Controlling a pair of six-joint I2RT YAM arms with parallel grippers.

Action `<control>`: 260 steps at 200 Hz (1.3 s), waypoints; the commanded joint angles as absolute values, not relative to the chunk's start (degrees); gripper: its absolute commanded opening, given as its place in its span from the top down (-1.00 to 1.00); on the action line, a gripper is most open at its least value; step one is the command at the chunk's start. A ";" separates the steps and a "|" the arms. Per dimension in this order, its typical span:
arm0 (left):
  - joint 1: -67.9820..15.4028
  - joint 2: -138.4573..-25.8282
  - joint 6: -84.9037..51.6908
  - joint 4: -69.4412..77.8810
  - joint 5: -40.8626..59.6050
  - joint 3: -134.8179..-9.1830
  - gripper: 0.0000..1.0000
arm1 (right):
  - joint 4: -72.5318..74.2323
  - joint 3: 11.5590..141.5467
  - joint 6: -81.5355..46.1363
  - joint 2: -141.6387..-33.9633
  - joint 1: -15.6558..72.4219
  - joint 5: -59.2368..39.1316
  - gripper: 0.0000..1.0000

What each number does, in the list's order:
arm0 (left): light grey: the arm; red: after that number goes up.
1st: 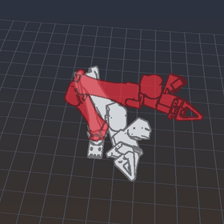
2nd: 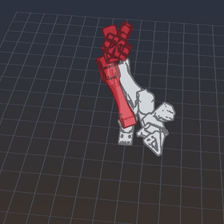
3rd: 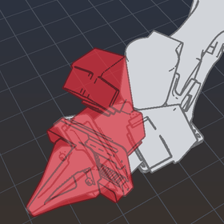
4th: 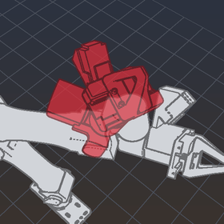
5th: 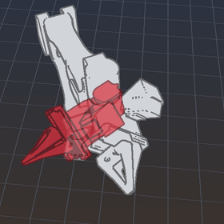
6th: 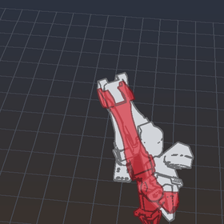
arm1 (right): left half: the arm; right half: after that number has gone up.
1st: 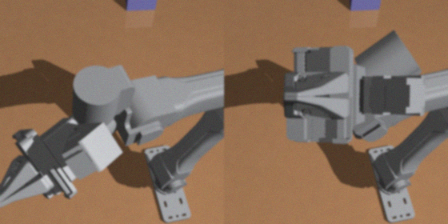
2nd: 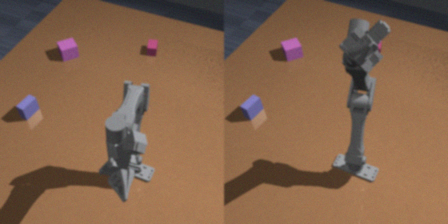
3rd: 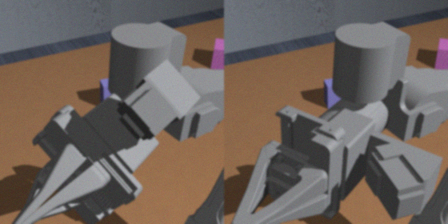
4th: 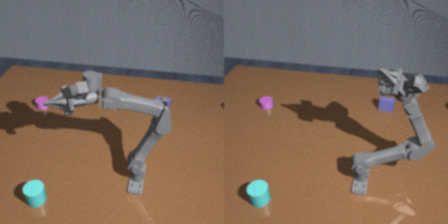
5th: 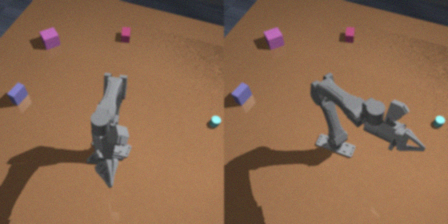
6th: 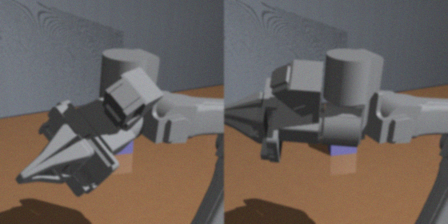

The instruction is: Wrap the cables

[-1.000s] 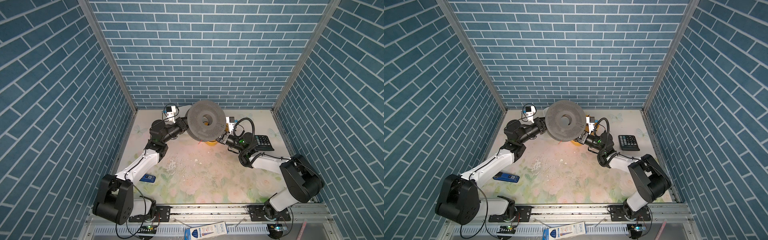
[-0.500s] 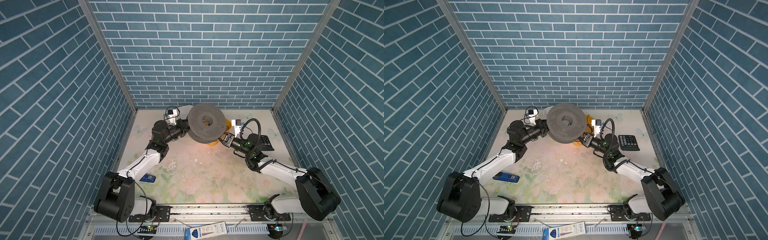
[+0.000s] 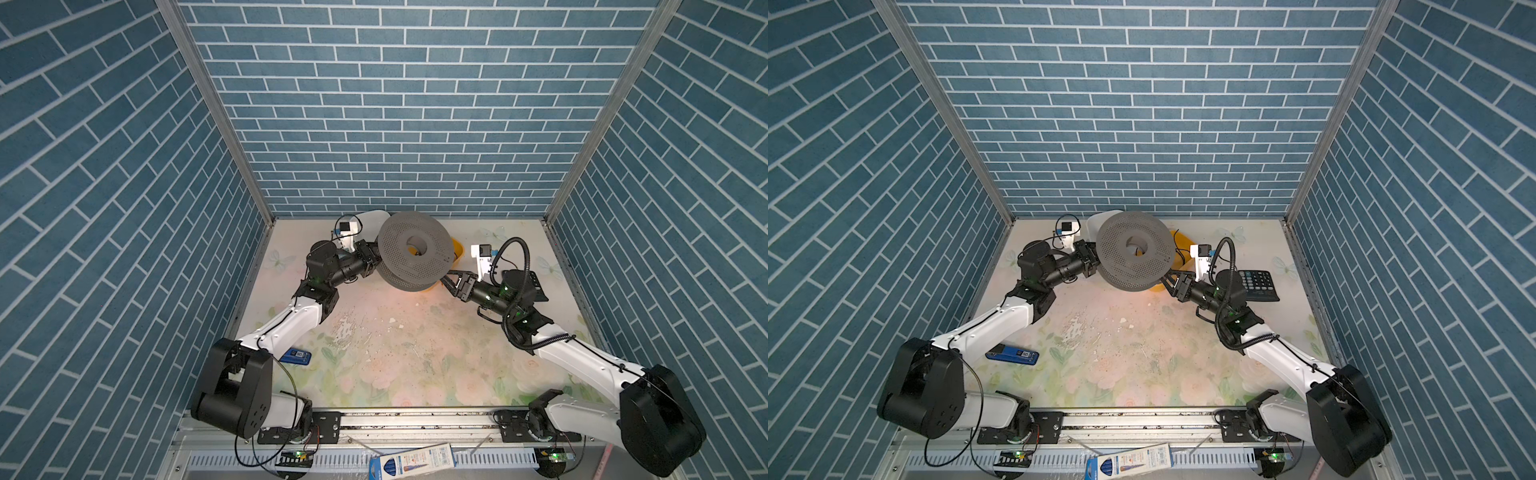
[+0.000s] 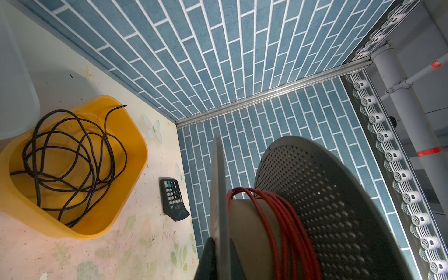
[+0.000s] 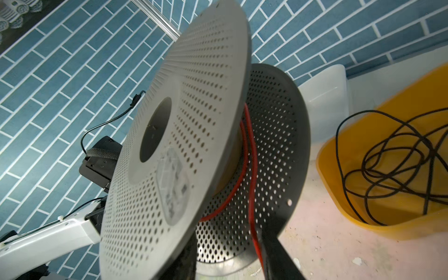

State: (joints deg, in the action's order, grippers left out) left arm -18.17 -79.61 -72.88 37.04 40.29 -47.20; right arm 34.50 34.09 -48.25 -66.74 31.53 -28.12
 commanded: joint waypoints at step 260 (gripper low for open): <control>-17.37 -80.27 -73.58 42.03 49.34 -50.19 1.00 | 64.06 40.21 -68.49 -84.47 17.58 -60.47 -0.14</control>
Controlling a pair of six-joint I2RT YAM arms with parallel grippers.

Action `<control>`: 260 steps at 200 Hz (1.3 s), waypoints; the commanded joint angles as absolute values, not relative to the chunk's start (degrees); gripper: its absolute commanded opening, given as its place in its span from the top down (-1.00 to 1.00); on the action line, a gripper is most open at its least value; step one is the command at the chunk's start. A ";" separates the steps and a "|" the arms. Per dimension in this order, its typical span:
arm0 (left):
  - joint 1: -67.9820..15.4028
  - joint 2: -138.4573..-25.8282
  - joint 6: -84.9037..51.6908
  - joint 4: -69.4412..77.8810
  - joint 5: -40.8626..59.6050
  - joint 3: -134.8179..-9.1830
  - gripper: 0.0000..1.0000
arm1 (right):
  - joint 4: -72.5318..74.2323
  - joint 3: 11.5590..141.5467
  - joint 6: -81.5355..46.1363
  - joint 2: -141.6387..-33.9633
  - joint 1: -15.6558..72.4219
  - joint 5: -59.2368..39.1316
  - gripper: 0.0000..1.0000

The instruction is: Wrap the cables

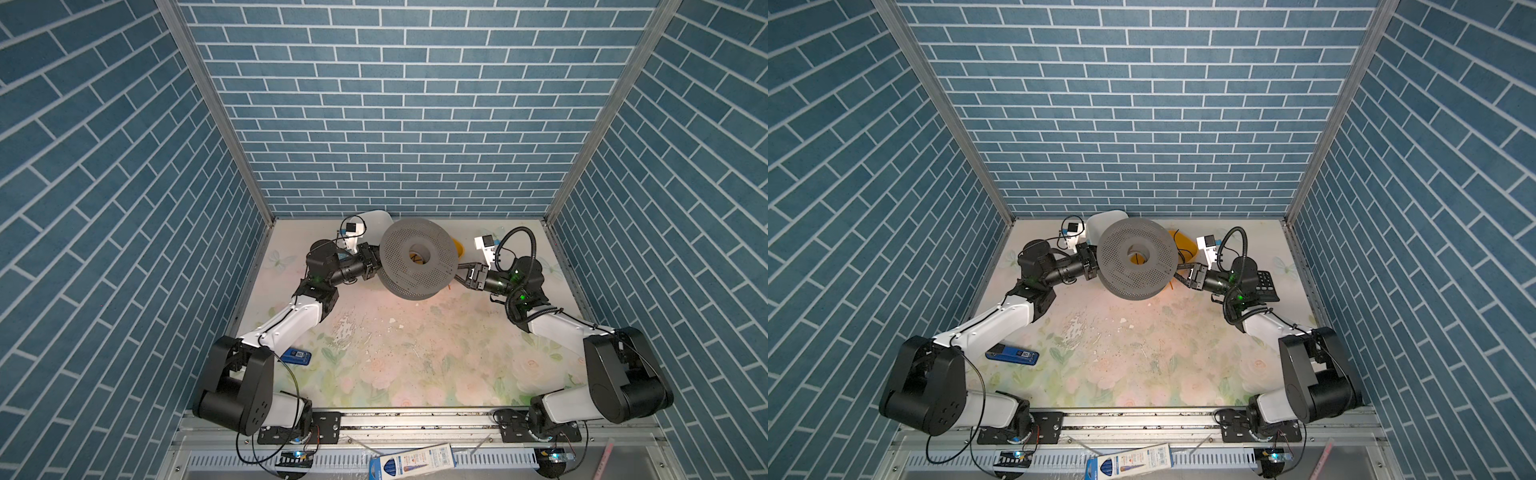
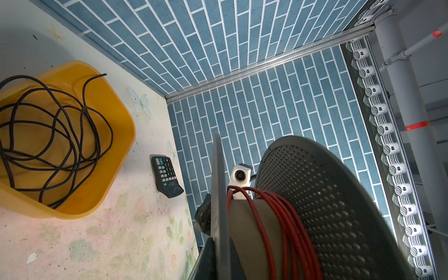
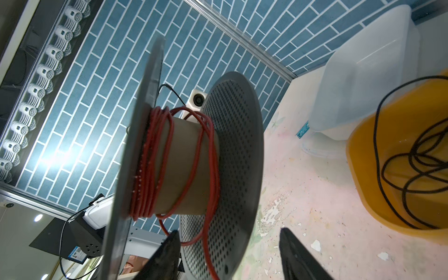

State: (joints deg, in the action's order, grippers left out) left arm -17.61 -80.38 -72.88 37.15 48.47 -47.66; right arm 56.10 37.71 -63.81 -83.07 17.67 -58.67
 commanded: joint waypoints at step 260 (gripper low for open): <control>-17.14 -81.94 -73.81 41.75 50.06 -50.45 1.00 | 78.40 40.87 -80.97 -93.86 19.07 -62.17 0.18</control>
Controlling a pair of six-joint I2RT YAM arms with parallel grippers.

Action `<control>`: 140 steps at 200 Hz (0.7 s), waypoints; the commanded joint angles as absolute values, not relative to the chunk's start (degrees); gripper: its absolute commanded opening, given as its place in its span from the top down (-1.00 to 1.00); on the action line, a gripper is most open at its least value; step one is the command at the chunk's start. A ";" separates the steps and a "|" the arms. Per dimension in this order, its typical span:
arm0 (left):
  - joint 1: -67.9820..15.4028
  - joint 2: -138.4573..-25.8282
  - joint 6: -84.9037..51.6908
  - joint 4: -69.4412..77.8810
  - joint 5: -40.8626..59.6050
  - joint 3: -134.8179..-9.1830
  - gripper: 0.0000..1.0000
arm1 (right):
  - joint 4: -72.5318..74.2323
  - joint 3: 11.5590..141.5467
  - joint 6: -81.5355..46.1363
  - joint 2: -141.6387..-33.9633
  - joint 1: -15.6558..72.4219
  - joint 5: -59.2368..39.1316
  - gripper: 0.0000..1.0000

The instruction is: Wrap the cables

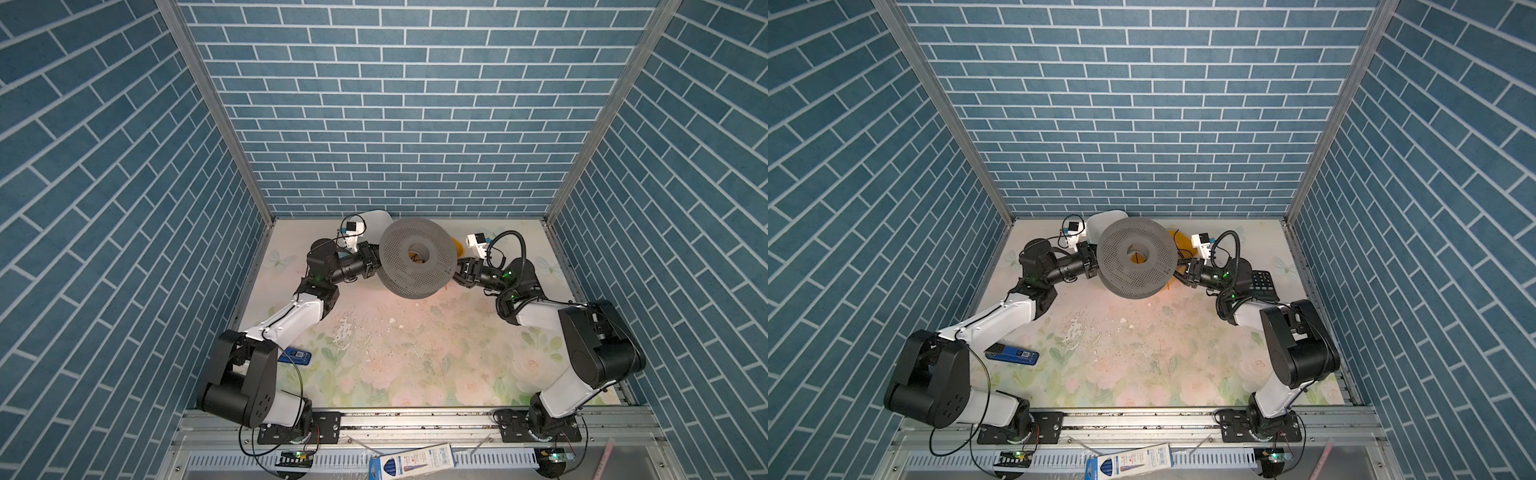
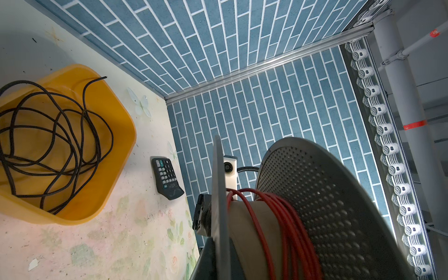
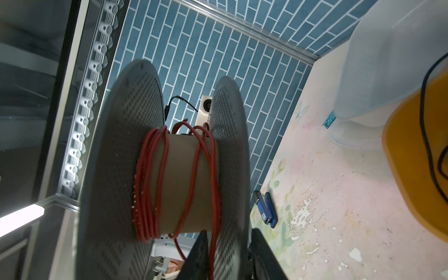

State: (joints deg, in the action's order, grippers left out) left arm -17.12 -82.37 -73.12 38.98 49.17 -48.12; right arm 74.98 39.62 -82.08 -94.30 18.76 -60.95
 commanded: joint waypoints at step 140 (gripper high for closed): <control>-16.71 -82.36 -73.92 41.75 50.37 -49.53 1.00 | 80.04 40.34 -82.94 -95.88 19.23 -61.60 1.00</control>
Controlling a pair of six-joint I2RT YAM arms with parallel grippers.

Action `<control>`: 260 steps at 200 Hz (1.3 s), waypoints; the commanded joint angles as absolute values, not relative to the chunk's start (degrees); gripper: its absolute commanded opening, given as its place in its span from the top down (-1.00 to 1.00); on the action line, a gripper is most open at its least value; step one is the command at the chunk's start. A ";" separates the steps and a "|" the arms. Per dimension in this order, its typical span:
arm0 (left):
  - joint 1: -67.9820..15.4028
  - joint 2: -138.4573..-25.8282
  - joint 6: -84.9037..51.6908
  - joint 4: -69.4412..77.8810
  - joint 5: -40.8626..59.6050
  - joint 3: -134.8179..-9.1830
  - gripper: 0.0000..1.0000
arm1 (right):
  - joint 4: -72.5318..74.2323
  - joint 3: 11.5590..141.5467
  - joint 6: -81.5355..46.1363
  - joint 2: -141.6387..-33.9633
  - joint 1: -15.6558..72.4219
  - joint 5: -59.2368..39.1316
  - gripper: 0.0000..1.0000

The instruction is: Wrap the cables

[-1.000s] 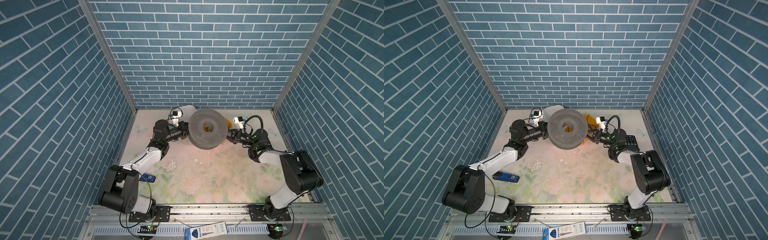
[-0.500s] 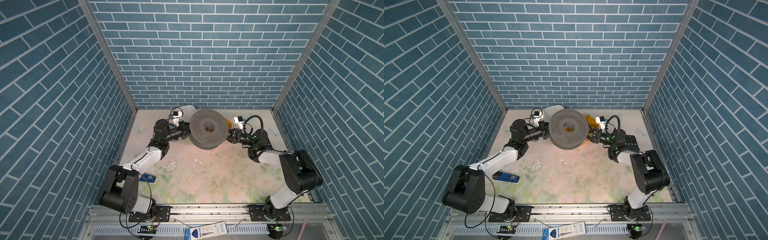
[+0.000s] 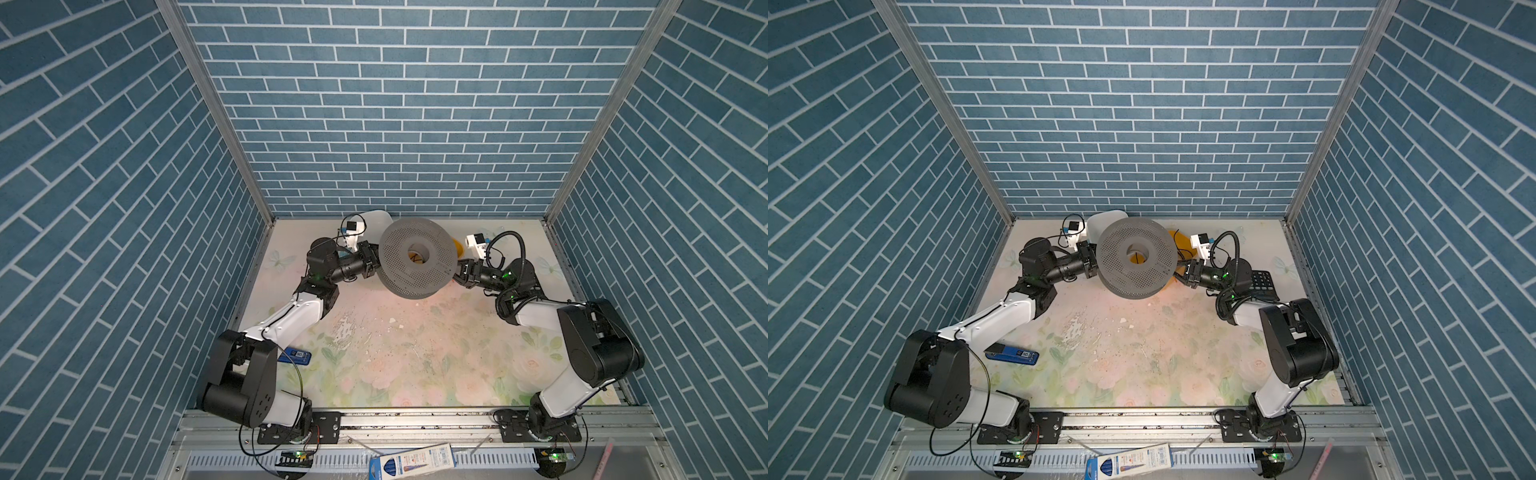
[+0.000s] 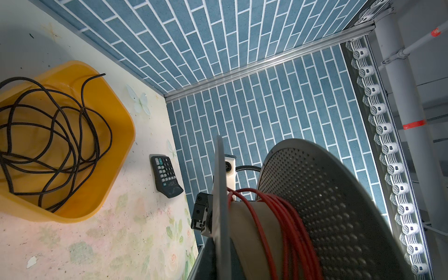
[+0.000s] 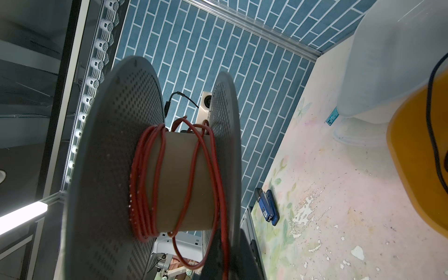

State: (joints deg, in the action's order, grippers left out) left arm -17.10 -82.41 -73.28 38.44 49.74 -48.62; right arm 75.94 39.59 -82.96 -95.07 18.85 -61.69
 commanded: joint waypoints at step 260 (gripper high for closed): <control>-12.52 -63.31 -44.50 -6.38 36.81 -31.65 -0.34 | 80.07 22.09 -82.83 -100.36 19.86 -52.62 1.00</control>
State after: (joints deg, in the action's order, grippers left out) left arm -13.69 -66.78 -50.50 2.81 40.77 -31.03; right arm 75.07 24.95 -84.62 -100.20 19.46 -52.42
